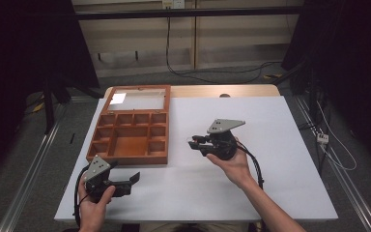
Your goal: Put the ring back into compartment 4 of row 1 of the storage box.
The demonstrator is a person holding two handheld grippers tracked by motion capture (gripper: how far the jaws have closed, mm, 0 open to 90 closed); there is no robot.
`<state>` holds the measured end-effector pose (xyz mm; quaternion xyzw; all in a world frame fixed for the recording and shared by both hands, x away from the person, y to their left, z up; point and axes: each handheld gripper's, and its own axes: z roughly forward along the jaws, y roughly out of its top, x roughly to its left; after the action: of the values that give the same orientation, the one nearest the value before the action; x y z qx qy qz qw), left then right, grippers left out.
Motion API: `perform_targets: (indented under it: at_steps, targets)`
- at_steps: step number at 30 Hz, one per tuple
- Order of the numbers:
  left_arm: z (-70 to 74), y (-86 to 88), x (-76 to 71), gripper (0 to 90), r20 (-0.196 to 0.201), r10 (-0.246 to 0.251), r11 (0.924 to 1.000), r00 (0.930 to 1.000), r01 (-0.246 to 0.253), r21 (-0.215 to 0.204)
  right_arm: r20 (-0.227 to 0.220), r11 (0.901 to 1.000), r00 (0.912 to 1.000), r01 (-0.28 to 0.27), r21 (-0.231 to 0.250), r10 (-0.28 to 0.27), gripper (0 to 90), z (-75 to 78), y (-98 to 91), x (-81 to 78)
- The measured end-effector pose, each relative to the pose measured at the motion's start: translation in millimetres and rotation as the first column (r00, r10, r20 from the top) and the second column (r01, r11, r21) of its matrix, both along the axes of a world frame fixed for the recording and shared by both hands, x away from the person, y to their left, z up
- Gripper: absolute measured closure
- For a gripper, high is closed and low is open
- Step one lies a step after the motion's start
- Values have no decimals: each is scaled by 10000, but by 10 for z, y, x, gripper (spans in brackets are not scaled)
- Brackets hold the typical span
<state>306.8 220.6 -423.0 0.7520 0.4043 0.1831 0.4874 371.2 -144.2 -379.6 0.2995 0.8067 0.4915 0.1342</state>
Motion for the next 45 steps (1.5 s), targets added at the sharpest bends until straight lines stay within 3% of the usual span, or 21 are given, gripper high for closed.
perform_targets:
  at_steps: [6,24,35,45]
  targets:
    - [5,10,5,53,16,-21,10000,10000,21,6,132,9996,9999,13,266,-17,720,79,44,64]
    - [-7,22,7,53,-78,12,10000,10000,-12,62,327,9993,9995,-18,373,6,721,148,237,276]
    - [-4,21,2,53,-64,-31,10000,10000,32,71,108,9981,9998,163,591,-169,721,175,320,447]
    - [-1,13,-2,53,-45,-13,10000,10000,13,-19,107,9980,9988,468,414,-473,721,194,326,598]
